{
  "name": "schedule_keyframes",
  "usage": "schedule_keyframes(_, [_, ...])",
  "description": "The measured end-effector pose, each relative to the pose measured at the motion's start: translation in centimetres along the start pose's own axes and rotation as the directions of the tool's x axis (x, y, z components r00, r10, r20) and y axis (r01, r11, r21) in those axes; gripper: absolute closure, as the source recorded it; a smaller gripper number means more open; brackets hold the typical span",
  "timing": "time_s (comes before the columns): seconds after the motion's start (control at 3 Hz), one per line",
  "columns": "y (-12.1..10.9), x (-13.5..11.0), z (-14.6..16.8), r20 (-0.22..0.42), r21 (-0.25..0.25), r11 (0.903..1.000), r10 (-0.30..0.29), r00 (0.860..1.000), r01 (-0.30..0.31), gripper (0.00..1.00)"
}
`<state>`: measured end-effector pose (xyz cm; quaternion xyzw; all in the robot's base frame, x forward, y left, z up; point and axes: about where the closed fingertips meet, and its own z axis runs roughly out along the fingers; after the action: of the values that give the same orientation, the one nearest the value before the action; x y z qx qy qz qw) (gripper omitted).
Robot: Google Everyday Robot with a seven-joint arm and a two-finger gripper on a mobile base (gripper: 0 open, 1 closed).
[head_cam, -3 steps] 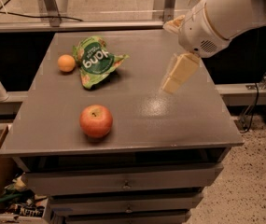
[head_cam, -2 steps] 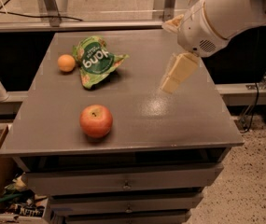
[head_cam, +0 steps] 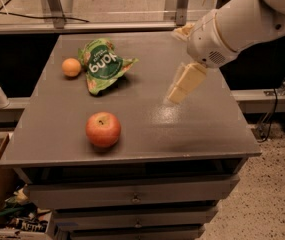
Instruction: Pick green rice chip bag
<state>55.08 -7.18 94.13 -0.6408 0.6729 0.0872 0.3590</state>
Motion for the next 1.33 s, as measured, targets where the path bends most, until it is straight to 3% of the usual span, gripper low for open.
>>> schedule_keyframes(0.67, [-2.6,-1.2,5.4,0.059,0.003,0.9998,0.017,0.998,-0.018,0.00])
schedule_keyframes(1.33, [-6.4,-2.9,11.3,0.100,0.002,0.9973,0.073,0.992,-0.074,0.00])
